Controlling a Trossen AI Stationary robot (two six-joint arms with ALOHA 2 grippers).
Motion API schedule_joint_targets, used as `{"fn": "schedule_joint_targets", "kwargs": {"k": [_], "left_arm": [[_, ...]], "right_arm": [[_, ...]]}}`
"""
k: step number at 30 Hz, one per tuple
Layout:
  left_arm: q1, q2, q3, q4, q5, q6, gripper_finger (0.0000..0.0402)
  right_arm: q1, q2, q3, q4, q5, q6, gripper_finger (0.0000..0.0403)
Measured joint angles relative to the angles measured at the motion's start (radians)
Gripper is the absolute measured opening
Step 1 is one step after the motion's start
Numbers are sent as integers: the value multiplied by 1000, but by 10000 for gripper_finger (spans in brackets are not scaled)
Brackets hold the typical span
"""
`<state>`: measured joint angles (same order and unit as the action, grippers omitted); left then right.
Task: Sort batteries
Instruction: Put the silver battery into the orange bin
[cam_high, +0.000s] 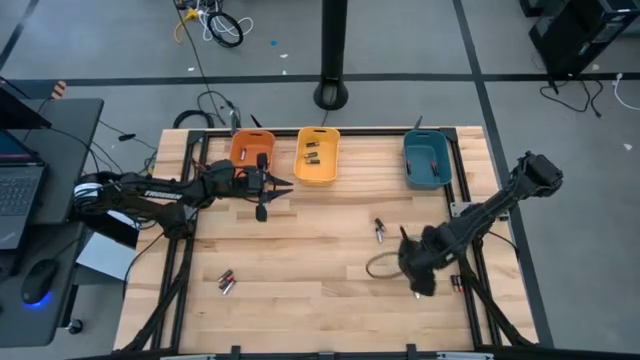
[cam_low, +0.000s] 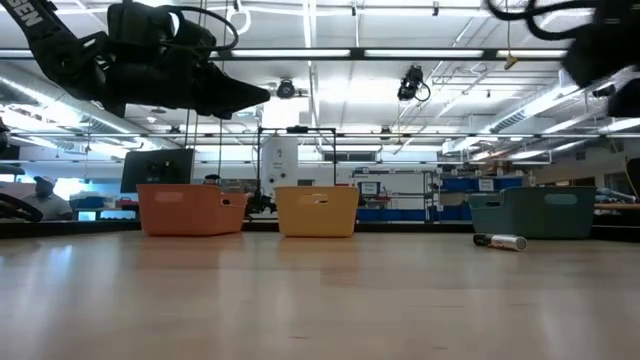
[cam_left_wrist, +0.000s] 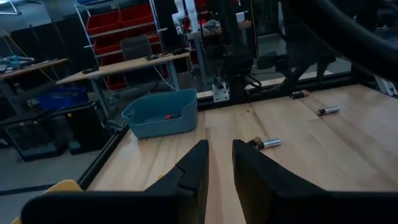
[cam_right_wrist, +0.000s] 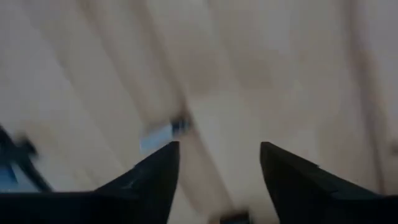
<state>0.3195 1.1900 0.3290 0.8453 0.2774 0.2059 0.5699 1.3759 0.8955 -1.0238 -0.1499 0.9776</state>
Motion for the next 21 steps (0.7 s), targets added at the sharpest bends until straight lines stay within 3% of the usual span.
{"fn": "schedule_joint_targets", "kwargs": {"k": [4,10,14,21], "left_arm": [[0,0,0,-1,-14,-2,78],[0,0,0,0,-17,-12,78],[0,0,0,1,-17,-27,78],[-14,0,1,-4,-17,-41,78]], "right_arm": [[83,53,0,-53,-30,0,292],[75,117,0,6,66,33,327],[-14,123,0,32,139,24,324],[-280,120,0,146,253,18,305]]}}
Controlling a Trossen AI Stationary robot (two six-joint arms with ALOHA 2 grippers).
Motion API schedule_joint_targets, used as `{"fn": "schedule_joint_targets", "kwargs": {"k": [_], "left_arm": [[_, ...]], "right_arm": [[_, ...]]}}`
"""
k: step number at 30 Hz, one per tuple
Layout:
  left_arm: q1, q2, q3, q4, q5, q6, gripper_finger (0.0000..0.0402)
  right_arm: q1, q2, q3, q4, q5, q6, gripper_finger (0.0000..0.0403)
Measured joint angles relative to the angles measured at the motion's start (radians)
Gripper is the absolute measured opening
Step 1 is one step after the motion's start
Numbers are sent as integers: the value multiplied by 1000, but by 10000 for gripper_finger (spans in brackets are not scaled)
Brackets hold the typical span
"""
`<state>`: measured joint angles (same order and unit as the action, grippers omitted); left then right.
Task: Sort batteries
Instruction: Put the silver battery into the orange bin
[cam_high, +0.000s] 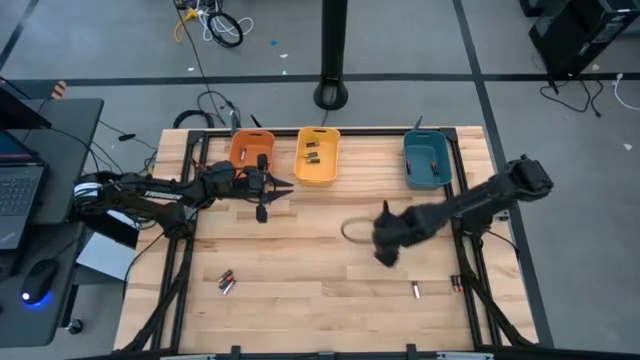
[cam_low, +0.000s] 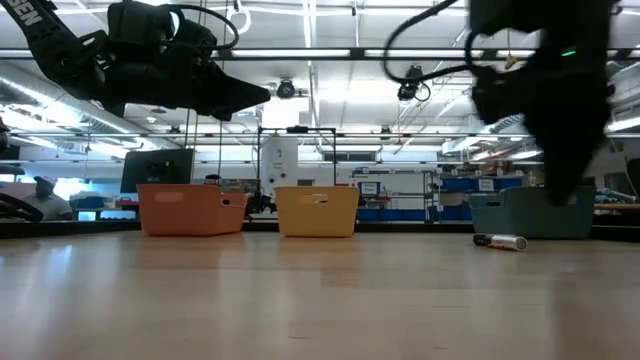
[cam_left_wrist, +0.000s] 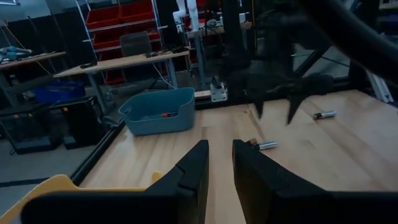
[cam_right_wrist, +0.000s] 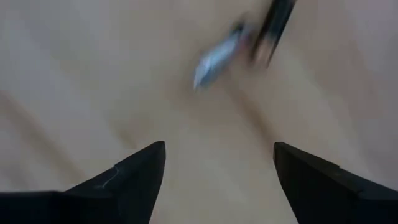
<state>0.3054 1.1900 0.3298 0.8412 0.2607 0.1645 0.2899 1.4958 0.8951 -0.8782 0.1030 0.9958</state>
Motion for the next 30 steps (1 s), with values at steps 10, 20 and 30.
{"fn": "schedule_joint_targets", "kwargs": {"k": [10,20,30], "left_arm": [[-21,0,1,-16,2,-20,78],[-40,0,1,-49,1,-22,78],[-53,1,1,-39,-9,-107,78]], "right_arm": [[-91,105,0,158,38,94,254],[-11,213,3,192,117,236,213],[50,221,-2,248,219,158,41]]}}
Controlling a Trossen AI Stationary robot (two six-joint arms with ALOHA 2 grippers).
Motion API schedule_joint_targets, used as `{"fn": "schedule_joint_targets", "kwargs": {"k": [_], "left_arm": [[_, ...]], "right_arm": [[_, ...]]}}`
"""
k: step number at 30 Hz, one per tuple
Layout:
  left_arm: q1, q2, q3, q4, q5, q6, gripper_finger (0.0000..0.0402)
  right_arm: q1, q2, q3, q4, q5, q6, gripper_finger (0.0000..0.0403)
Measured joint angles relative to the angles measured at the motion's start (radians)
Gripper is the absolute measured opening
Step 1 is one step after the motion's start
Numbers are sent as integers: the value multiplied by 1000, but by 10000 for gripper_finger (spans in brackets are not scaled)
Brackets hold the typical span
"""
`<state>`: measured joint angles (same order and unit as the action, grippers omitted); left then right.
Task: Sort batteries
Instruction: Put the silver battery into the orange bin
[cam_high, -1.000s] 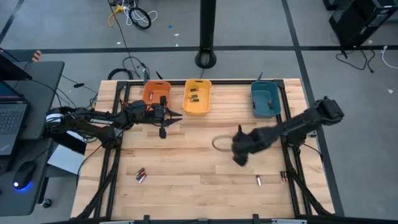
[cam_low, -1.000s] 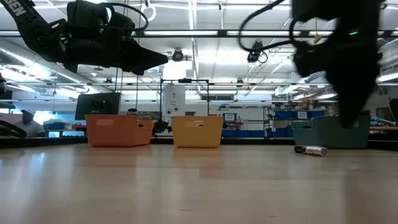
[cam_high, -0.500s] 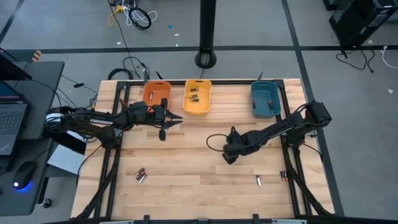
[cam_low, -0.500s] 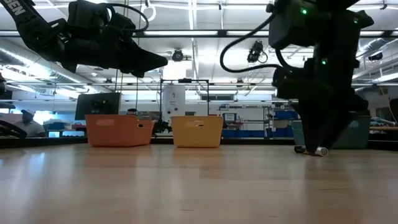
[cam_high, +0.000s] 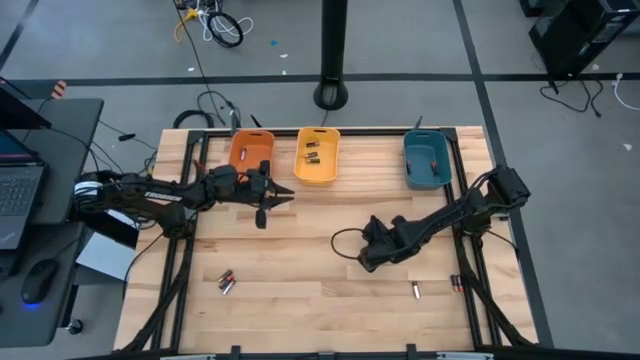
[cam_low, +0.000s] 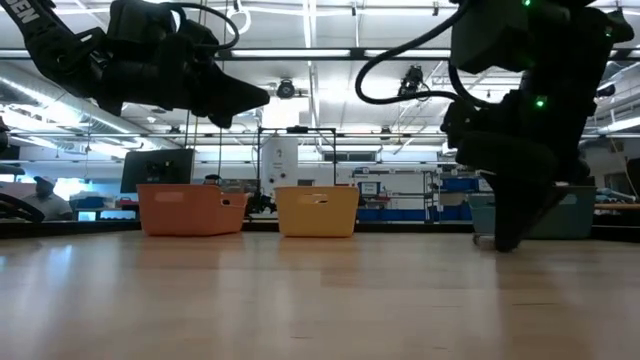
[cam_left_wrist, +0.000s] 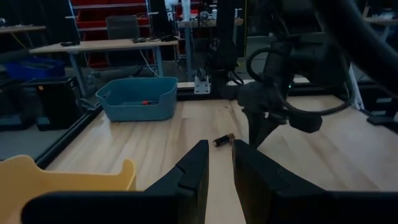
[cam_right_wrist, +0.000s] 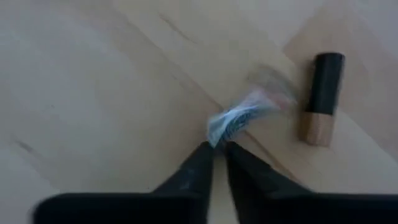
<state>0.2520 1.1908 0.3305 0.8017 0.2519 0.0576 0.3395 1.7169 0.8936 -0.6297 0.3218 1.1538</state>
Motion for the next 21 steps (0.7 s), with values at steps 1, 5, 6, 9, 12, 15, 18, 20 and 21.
{"fn": "schedule_joint_targets", "kwargs": {"k": [1,5,6,9,12,15,18,20,21], "left_arm": [[0,0,0,1,0,-13,78],[0,0,0,18,0,-70,78],[0,0,0,18,0,-89,78],[0,0,0,17,5,-115,78],[0,0,0,14,10,-118,78],[0,0,0,9,12,-118,78],[0,0,0,7,13,-117,78],[0,0,0,4,14,-116,78],[0,0,0,4,14,-114,78]], "right_arm": [[3,0,-1,11,10,-11,24],[3,0,10,60,58,-83,14],[0,0,18,66,60,-103,17],[-7,0,57,70,82,-176,15],[-8,0,104,38,93,-274,7],[-23,-2,152,-93,97,-320,19],[-54,-2,157,-226,76,-351,61],[-77,-3,149,-273,64,-378,94],[-92,-3,142,-279,45,-398,111]]}}
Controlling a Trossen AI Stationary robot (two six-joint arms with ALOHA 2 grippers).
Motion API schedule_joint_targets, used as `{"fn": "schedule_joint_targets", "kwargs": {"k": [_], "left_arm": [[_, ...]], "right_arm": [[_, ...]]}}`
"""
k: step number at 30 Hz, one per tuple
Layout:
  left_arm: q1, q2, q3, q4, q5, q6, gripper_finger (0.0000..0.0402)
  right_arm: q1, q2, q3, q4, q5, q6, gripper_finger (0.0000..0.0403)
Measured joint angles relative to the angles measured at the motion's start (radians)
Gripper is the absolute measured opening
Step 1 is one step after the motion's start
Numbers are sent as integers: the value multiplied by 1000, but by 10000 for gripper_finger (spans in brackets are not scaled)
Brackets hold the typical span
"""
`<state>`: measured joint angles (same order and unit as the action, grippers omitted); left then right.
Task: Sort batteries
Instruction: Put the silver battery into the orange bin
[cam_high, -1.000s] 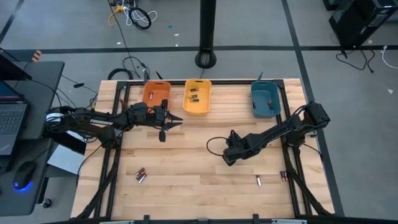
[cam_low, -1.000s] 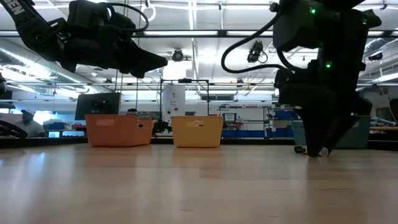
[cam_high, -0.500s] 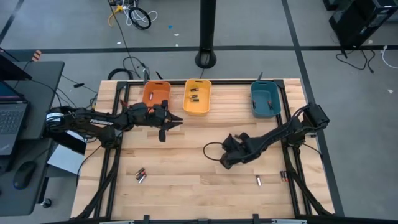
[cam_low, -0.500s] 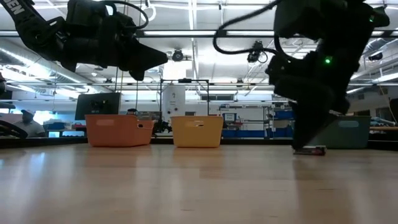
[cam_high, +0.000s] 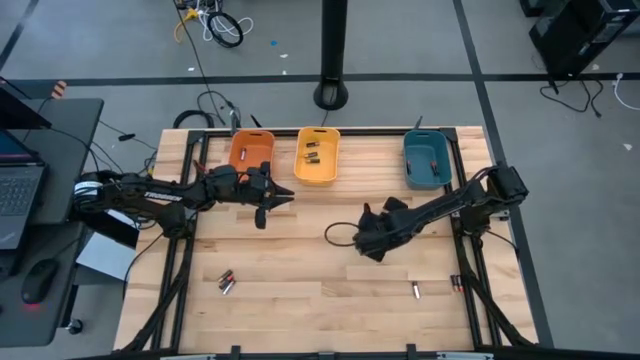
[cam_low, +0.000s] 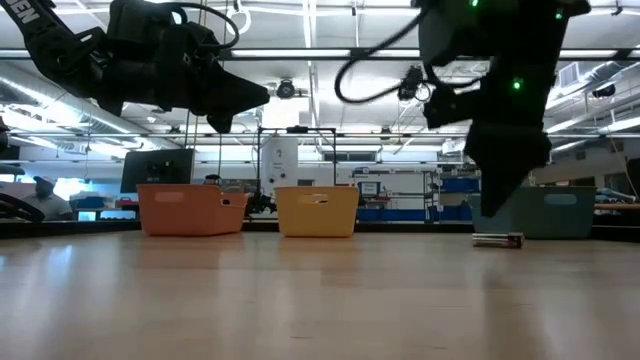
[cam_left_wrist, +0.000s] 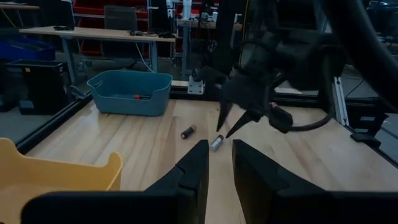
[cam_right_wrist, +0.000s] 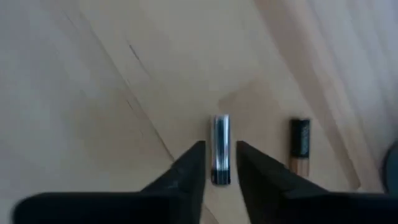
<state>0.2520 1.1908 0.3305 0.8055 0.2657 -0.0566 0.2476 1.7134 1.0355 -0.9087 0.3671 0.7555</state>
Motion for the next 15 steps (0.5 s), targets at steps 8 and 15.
{"fn": "schedule_joint_targets", "kwargs": {"k": [8,15], "left_arm": [[0,0,0,-20,0,26,78],[0,0,0,-26,-1,26,78]], "right_arm": [[-120,0,-112,138,-108,-204,195],[-186,-11,-174,243,-229,-277,178]]}}
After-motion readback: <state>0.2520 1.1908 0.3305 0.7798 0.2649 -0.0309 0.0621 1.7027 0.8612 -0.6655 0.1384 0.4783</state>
